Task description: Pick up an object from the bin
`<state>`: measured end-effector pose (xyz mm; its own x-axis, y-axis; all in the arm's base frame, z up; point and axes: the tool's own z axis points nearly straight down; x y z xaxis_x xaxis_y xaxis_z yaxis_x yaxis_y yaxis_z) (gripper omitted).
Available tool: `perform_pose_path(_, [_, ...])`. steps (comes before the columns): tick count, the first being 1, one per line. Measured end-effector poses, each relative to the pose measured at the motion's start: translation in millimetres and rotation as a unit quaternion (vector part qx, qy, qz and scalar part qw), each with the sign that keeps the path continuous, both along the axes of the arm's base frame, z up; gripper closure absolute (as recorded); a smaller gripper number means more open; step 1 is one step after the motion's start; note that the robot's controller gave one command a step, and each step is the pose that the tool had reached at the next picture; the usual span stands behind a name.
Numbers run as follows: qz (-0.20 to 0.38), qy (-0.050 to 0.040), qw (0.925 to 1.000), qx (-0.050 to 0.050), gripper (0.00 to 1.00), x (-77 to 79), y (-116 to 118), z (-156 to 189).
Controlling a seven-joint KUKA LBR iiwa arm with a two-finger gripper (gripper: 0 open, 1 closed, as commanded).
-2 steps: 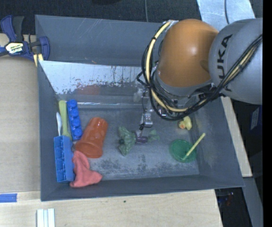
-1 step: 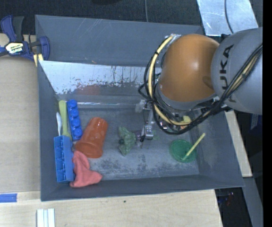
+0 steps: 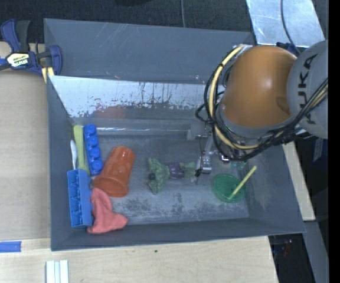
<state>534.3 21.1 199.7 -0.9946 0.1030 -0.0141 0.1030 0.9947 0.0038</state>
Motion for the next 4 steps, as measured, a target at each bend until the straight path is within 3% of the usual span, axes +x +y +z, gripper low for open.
perform_pose_path(1, [-0.003, -0.0017, 1.0000, 0.000, 0.00, -5.0, 6, 28])
perform_pose_path(2, [-0.019, -0.0035, 0.9998, 0.000, 0.00, 16.8, -6, -38])
perform_pose_path(3, [-0.034, -0.0062, 0.9994, 0.004, 0.00, -6.8, 24, -91])
perform_pose_path(4, [0.012, -0.0066, 0.9999, 0.000, 0.00, -39.3, 58, -15])
